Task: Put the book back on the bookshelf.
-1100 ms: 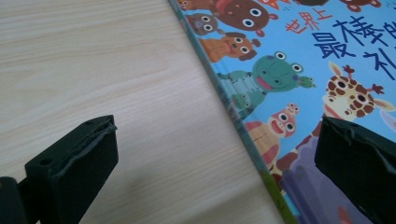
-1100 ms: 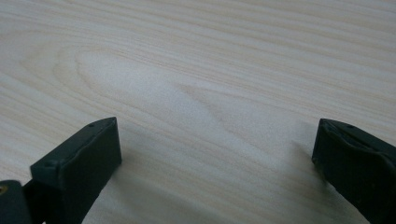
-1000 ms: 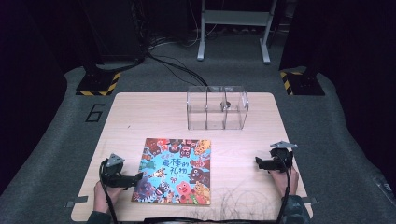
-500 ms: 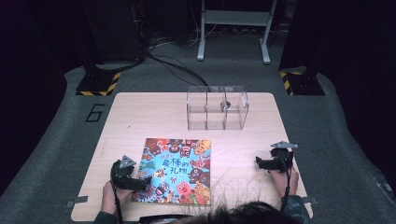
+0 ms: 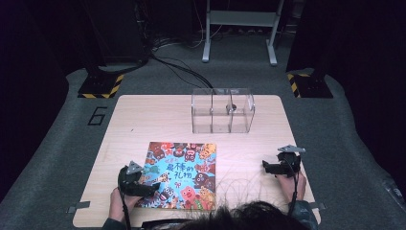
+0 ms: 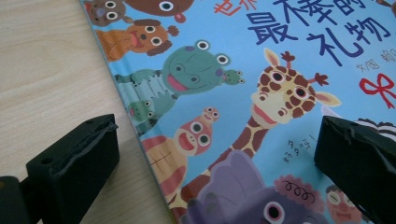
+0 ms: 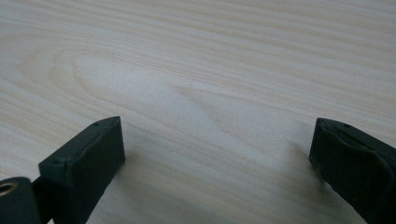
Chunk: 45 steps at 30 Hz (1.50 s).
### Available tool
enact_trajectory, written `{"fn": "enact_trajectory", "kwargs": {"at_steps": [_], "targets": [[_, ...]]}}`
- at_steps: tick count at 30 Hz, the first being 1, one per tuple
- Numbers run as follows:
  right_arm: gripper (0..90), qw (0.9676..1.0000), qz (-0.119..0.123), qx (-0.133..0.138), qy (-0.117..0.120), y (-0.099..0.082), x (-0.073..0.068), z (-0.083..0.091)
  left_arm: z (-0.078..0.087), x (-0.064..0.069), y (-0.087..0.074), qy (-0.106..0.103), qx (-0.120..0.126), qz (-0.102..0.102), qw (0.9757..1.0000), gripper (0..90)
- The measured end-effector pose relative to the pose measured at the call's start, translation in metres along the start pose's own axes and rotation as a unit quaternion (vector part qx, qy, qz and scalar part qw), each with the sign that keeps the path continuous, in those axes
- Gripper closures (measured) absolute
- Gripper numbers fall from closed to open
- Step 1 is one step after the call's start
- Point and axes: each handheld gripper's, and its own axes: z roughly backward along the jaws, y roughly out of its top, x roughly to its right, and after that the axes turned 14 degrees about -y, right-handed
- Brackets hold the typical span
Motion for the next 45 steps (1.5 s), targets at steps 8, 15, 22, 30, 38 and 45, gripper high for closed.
{"fn": "enact_trajectory", "kwargs": {"at_steps": [8, 15, 22, 30, 38, 45], "targets": [[3.1, 1.0000, -0.002, 0.000, -0.001, 0.000, 0.000, 0.000, -0.004, 0.005, 0.000, 0.003, 0.009, 0.003, 1.0000, 0.0], [3.2, 1.0000, -0.002, 0.000, -0.002, 0.000, 0.000, 0.000, -0.006, 0.007, 0.000, 0.014, 0.015, 0.008, 0.9998, 0.0], [3.2, 1.0000, -0.002, 0.001, -0.001, 0.000, 0.000, 0.000, -0.008, 0.009, 0.001, 0.024, 0.020, 0.016, 0.9994, 0.0], [3.2, 1.0000, -0.003, 0.001, -0.001, 0.000, 0.000, 0.000, -0.014, 0.015, 0.004, 0.024, 0.022, 0.018, 0.9993, 0.0], [3.2, 1.0000, -0.002, 0.001, -0.001, 0.000, 0.000, 0.000, -0.021, 0.024, 0.008, 0.023, 0.022, 0.018, 0.9993, 0.0], [3.3, 1.0000, -0.002, 0.001, -0.002, 0.000, 0.000, 0.000, -0.027, 0.030, 0.010, 0.025, 0.024, 0.015, 0.9993, 0.0]]}}
